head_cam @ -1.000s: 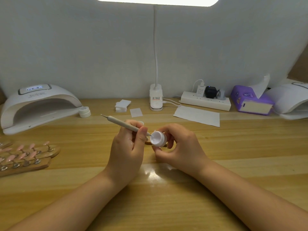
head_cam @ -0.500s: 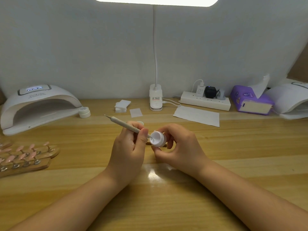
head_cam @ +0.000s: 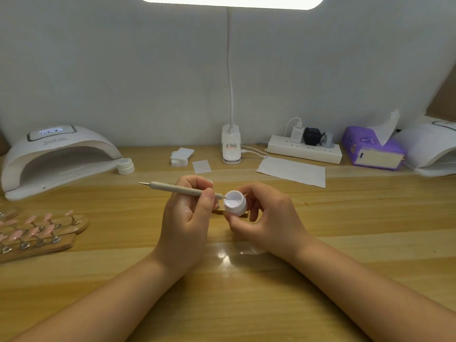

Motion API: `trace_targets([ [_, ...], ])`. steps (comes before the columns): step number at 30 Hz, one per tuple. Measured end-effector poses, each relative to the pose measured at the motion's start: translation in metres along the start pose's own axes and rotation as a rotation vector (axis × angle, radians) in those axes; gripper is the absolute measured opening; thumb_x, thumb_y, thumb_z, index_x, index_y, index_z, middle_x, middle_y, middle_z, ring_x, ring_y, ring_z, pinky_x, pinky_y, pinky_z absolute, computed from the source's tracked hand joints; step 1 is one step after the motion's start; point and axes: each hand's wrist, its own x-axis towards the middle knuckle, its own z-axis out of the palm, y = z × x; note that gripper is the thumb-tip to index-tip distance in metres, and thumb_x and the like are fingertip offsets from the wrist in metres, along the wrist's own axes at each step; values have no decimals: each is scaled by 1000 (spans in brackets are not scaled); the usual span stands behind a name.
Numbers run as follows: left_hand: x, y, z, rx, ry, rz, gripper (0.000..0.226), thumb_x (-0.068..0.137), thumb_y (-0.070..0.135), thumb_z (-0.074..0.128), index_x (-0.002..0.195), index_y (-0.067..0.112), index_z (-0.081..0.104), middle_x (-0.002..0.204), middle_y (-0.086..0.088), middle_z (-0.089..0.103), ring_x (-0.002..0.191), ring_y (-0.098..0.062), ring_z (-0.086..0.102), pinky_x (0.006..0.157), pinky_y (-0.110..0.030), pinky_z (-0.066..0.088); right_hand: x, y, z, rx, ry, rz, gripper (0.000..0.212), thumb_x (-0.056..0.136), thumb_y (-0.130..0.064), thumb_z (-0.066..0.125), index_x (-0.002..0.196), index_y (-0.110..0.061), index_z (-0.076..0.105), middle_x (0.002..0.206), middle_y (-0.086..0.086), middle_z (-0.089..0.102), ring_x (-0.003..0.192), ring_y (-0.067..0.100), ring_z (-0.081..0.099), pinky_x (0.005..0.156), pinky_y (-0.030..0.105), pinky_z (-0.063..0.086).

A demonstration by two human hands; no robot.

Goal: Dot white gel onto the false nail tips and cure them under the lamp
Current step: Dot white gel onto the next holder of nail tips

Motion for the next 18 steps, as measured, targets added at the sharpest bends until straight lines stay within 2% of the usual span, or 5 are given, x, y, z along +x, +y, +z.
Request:
trace_targets([
  [4, 1, 1, 0, -18, -3, -3, 9, 88, 21, 50, 94, 16, 53, 82, -8, 65, 77, -19, 65, 73, -37, 56, 0, 0, 0, -2, 5, -4, 31, 72, -25, 81, 96, -14, 64, 80, -4, 63, 64, 13, 54, 58, 34, 47],
  [10, 1, 0, 0, 6, 3, -16, 9, 87, 23, 50, 93, 17, 54, 81, -7, 66, 78, -17, 65, 74, -40, 56, 0, -1, 0, 19, 21, -6, 30, 73, -26, 81, 95, -15, 64, 79, -4, 63, 62, 13, 54, 56, 33, 48],
  [18, 2, -3, 0, -10, 30, 5, 5, 88, 23, 50, 91, 20, 53, 79, -7, 65, 74, -16, 65, 71, -31, 55, -1, 0, 1, 31, 44, 16, 29, 72, -26, 81, 92, -14, 63, 76, -2, 63, 60, 15, 54, 56, 35, 47],
])
